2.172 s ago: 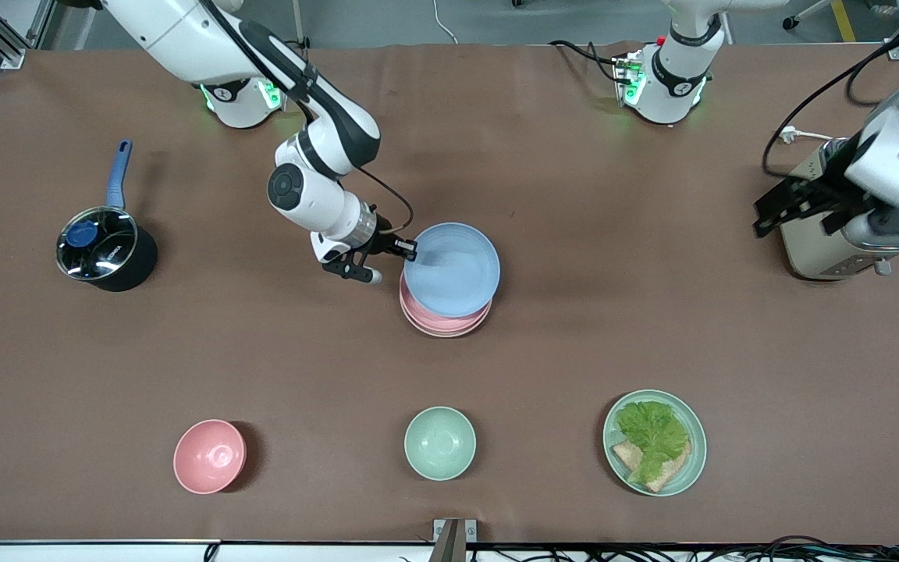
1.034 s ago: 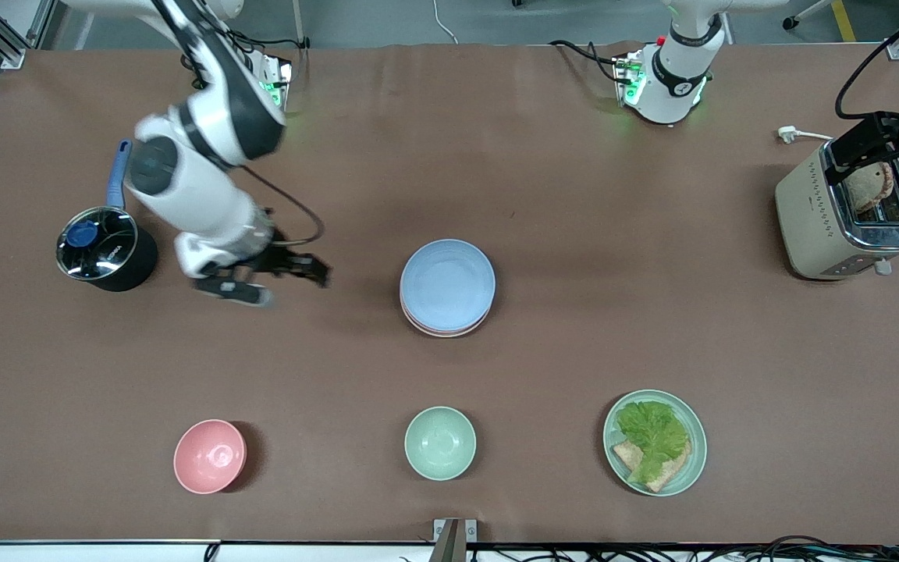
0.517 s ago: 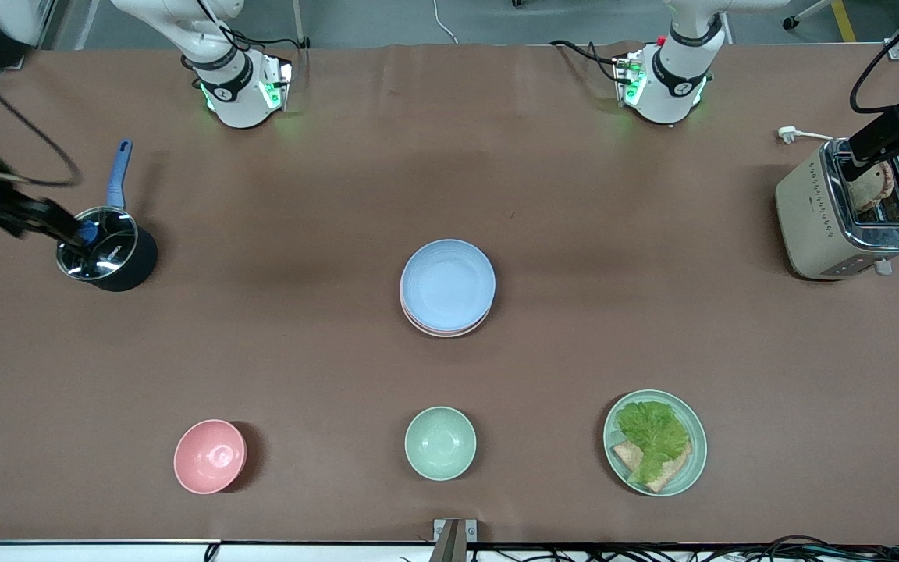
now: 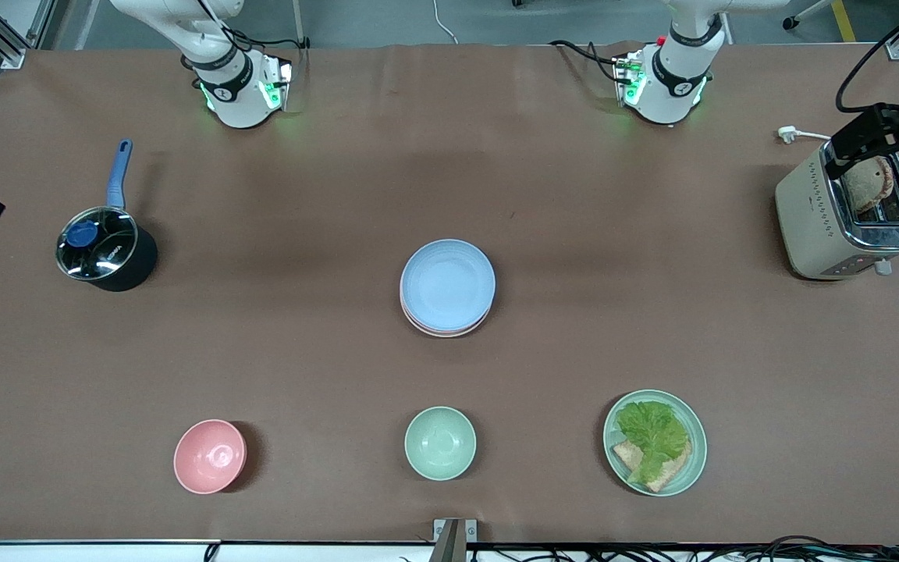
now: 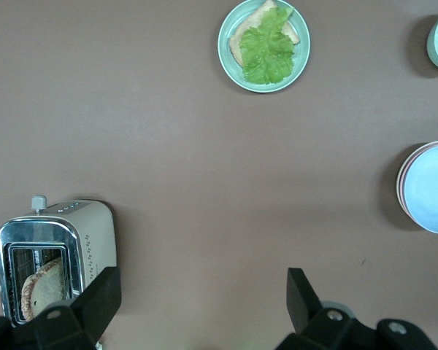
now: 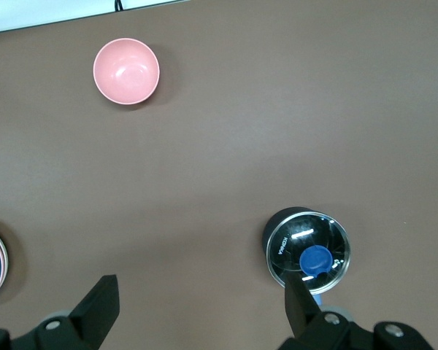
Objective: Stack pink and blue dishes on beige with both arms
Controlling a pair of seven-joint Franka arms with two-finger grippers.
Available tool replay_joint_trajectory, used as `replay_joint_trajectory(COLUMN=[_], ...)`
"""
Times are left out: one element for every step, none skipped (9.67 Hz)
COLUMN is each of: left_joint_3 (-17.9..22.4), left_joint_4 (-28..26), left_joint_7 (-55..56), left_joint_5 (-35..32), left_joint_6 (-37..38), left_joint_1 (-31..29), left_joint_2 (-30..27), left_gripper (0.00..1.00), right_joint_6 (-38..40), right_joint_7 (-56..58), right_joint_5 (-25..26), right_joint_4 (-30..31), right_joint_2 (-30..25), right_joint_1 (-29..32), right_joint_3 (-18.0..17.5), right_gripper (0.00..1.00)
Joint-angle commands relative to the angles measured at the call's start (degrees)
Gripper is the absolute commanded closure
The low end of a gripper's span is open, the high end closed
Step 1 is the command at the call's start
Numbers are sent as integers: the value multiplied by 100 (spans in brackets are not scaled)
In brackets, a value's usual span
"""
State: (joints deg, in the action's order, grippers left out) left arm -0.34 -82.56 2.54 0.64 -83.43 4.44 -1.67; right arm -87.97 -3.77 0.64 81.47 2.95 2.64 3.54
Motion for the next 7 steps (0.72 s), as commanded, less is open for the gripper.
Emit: replay_joint_trajectory(left_joint_3=[-45,-37,-37,-28,-19,-19,-19], left_joint_4=[-340,-340,-340,-340,-340,-340,-340], left_joint_7=[-96,-87,-69,-60,-69,-69,-69], left_joint_5=[-99,-99,-82,-82,-64,-64,-64], left_joint_6=[20,20,20,20,20,29,29], left_joint_1=[-31,-31,-31,-40,-40,-40,-40], left_joint_2=[-166,-167,-167,-167,-167,-167,-167], left_gripper=[0,0,0,0,0,0,0], right_joint_6=[175,166,53,-53,-106,-106,-98], right_joint_7=[70,70,61,61,61,61,61], right_joint_5=[-91,-82,-90,-82,-90,-82,-90], right_joint_4=[-228,-89,174,368,387,387,387], right_joint_2=[136,118,66,-30,-40,-32,-31], right_joint_1=[18,9,8,8,8,8,8], right_joint_3=[-11,-11,-11,-20,-20,-20,-20], right_gripper=[0,0,0,0,0,0,0])
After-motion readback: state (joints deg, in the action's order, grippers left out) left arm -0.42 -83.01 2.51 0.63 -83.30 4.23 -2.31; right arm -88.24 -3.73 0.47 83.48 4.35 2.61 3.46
